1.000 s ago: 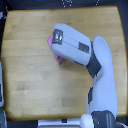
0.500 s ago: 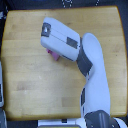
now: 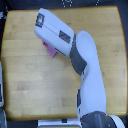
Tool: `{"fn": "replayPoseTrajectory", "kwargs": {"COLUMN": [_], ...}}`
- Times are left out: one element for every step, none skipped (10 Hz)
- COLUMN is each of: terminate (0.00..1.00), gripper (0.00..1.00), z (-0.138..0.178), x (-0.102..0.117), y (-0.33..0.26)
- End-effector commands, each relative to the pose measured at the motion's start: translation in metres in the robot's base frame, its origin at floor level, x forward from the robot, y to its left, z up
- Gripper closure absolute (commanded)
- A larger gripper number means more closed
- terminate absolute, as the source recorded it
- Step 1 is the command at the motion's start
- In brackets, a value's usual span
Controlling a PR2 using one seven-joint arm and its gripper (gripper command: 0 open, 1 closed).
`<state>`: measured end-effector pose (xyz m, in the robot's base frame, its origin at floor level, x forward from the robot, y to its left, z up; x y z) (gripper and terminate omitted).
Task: Folding a cloth
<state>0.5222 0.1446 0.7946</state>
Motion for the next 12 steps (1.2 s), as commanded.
{"fn": "replayPoseTrajectory", "kwargs": {"terminate": [0.0, 0.0, 0.0, 0.0, 0.0, 0.0, 0.0, 0.0, 0.0, 0.0, 0.0, 0.0], "gripper": [1.0, 1.0, 1.0, 1.0, 0.0, 0.0, 0.0, 0.0, 0.0, 0.0, 0.0, 0.0], "z": [-0.033, -0.037, -0.037, -0.037, -0.039, -0.041, -0.041, -0.04, -0.039, -0.038, -0.037, -0.036], "x": [0.013, 0.013, 0.016, 0.017, 0.018, 0.018, 0.018, 0.02, 0.023, 0.022, 0.022, 0.021], "y": [0.011, 0.012, 0.01, 0.009, 0.009, 0.007, 0.005, 0.002, -0.001, -0.002, -0.002, -0.002]}}
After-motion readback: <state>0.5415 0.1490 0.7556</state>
